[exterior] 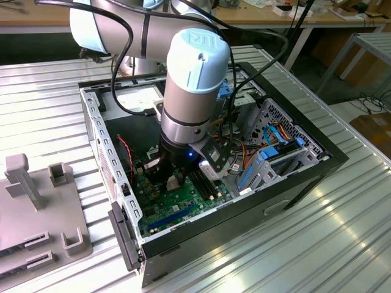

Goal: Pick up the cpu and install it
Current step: 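Place the cpu into insertion slot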

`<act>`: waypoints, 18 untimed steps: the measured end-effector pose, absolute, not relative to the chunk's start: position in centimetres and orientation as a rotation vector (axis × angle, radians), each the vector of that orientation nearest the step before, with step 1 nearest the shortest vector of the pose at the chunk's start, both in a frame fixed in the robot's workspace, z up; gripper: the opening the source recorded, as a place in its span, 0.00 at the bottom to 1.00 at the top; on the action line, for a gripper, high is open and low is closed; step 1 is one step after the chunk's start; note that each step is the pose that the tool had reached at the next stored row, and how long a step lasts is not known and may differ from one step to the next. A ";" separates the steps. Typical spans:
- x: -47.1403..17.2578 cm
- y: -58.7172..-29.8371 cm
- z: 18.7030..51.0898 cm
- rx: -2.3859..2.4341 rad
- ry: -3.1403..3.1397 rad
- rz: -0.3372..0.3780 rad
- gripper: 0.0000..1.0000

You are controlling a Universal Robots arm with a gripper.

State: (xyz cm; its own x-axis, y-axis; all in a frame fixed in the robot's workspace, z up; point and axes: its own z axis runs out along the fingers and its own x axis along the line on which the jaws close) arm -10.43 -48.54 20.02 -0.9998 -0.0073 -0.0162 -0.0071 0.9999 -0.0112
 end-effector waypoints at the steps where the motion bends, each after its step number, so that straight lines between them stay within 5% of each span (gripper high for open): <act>1: -10.4 -48.5 20.1 -0.011 3.125 -0.018 0.47; 18: -10.4 -48.5 20.1 -0.031 3.125 -0.018 0.47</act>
